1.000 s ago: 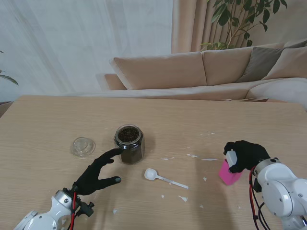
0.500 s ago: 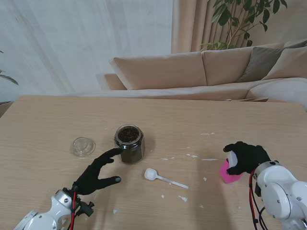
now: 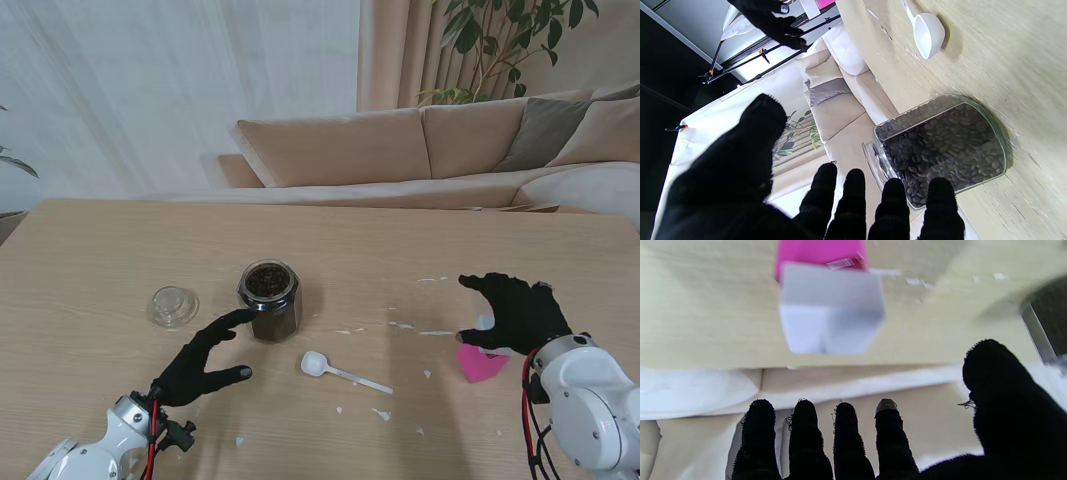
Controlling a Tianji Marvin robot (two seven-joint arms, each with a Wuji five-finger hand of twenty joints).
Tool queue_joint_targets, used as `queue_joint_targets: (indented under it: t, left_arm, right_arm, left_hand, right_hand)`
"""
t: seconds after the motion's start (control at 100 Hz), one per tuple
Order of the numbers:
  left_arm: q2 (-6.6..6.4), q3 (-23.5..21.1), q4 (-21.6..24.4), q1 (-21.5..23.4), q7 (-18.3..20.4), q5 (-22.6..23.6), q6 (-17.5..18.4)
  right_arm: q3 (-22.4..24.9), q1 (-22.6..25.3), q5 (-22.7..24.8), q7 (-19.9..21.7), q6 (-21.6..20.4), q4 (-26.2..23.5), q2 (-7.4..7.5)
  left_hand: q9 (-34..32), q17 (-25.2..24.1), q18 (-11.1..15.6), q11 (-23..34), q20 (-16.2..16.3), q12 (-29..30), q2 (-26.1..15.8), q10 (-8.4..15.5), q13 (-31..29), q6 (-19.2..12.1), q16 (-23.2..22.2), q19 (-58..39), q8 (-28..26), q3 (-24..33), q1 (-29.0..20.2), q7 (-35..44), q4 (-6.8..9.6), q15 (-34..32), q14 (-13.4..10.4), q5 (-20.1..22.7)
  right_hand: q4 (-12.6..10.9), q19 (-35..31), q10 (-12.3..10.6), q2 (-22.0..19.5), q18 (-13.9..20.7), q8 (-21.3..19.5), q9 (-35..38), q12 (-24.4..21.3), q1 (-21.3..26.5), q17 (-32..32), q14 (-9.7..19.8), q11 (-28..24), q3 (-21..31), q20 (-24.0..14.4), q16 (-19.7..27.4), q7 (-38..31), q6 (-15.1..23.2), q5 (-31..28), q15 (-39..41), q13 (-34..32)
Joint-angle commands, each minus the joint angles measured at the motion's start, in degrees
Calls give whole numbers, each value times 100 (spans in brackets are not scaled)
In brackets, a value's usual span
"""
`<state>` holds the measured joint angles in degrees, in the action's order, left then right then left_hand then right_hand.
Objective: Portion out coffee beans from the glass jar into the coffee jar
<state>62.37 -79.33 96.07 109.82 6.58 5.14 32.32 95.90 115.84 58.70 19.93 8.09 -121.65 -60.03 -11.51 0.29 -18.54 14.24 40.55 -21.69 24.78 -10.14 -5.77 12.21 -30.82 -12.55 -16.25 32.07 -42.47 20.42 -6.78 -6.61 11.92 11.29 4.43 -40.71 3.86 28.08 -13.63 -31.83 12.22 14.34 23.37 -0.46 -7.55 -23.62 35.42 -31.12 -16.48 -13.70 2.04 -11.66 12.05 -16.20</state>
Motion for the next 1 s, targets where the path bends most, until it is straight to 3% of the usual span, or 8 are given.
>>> queue_joint_targets:
  t: [0.0,0.09,0.2,0.33,0.55,0.79,0.99]
  left_arm:
    - [37,-36,88,97,94,-40,-48]
    - [56,-89,142,136,25,-10,-118]
    - [60,-196,289,196,43,-1,-284]
    - [63,-325,440,222,1,242,-417]
    - [79,-475,574,186,-114,609,-628]
    - [81,-588,587,148,-158,826,-696]
    - [102,-592,512,111,-242,861,-746]
  right_arm:
    - [-148,17,-151,-53,-9,-153,-65]
    - [-400,-17,-393,-464,75,-211,-110]
    - [-849,-123,-661,-904,179,-257,-159]
    - [-1451,-319,-908,-1324,191,-228,-197]
    - [-2472,-660,-1555,-2275,90,190,-329]
    - [-3095,-759,-2043,-3057,-134,735,-481]
    - [-3490,-799,-2469,-3709,-404,1259,-639]
  left_hand:
    - [98,-112,219,12,122,-5,-186,165,55,-215,-10,111,5,-151,-89,20,184,115,-199,-33]
    - [113,-223,246,-46,85,71,-349,151,67,-236,26,172,104,-356,-45,-126,184,176,-204,72]
    - [33,-425,354,-21,62,150,-524,139,213,-282,71,233,269,-735,-40,-325,212,216,-276,178]
    - [52,-551,400,-65,40,273,-653,160,263,-322,131,274,350,-1018,-68,-423,271,234,-290,234]
    - [16,-576,470,-13,61,249,-656,156,251,-309,129,256,329,-1085,-173,-400,296,217,-309,286]
    - [3,-571,506,21,88,227,-682,168,231,-327,121,232,306,-1117,-211,-390,310,207,-324,290]
    - [-15,-601,526,33,97,218,-726,165,203,-336,110,238,290,-1119,-239,-368,317,195,-324,332]
  right_hand:
    - [-230,271,-88,-203,256,249,-100,-92,251,-148,313,-43,-146,408,257,184,37,-248,-147,126]
    - [-357,324,-114,-433,526,800,114,-144,620,-195,469,74,-135,894,454,289,-45,-564,-178,138]
    - [-463,299,-163,-577,716,1277,297,-184,827,-235,583,222,155,1164,563,323,-153,-722,-153,147]
    - [-599,154,-155,-669,560,1424,411,-179,860,-161,514,235,358,1175,556,175,-205,-774,-81,91]
    - [-539,-69,-151,-668,256,1412,572,-150,773,-90,385,200,191,1010,456,-126,-141,-789,-36,-26]
    - [-546,-70,-162,-735,233,1416,526,-149,892,-144,422,216,113,902,411,-161,-157,-733,-101,-2]
    - [-704,84,-233,-838,287,1488,396,-166,1089,-296,523,265,245,831,402,-93,-147,-632,-205,120]
